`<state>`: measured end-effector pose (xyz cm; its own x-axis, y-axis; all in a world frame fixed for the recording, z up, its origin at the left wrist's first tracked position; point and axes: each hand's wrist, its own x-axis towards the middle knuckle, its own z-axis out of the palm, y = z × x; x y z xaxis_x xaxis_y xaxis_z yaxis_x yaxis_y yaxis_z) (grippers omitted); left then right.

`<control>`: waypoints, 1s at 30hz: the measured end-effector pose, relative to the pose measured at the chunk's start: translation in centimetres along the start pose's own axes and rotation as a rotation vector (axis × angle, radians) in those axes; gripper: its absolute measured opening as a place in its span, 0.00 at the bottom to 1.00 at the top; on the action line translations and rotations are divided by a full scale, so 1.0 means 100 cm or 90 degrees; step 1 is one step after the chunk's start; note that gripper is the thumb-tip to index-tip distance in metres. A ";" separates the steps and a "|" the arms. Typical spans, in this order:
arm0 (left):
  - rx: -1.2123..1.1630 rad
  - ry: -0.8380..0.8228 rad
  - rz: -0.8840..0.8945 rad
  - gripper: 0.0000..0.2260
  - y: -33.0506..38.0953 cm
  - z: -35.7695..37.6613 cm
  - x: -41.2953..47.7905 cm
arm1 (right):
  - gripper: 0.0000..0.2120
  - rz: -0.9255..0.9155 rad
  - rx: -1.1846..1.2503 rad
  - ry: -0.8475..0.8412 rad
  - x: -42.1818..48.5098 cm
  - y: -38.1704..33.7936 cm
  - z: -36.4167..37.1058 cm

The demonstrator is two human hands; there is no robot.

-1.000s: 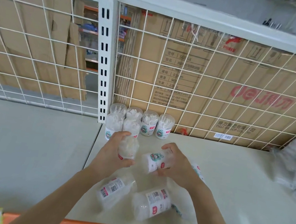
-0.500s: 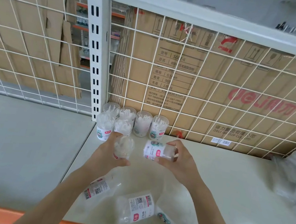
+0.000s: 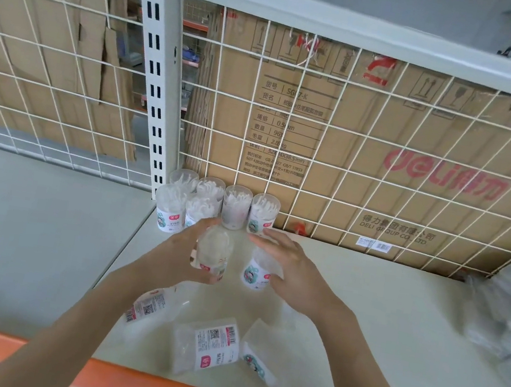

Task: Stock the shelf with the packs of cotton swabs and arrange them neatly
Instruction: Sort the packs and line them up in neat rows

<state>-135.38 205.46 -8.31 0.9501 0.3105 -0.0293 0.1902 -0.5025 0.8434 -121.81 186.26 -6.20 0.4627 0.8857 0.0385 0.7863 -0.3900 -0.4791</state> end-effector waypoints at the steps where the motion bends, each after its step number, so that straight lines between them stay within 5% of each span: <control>1: 0.010 0.000 0.013 0.40 0.000 -0.002 -0.001 | 0.38 -0.008 -0.019 -0.011 0.001 -0.003 0.002; 9: 0.203 0.032 0.217 0.29 -0.008 -0.019 -0.006 | 0.35 -0.049 0.052 -0.021 0.002 -0.007 0.008; 16: 0.399 0.118 0.326 0.24 -0.005 -0.015 0.001 | 0.45 -0.002 0.160 -0.006 -0.001 -0.001 0.003; 22: 0.498 0.134 0.429 0.26 -0.005 -0.015 0.016 | 0.28 0.058 0.208 0.082 0.005 -0.002 0.003; 30: 0.539 0.186 0.476 0.27 -0.003 -0.009 0.041 | 0.25 0.092 0.169 0.154 0.026 -0.009 0.002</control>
<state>-131.80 207.61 -8.21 0.8228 -0.1722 0.5416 -0.1839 -0.9824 -0.0328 -121.38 188.97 -5.89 0.6694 0.7286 0.1448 0.5869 -0.3992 -0.7044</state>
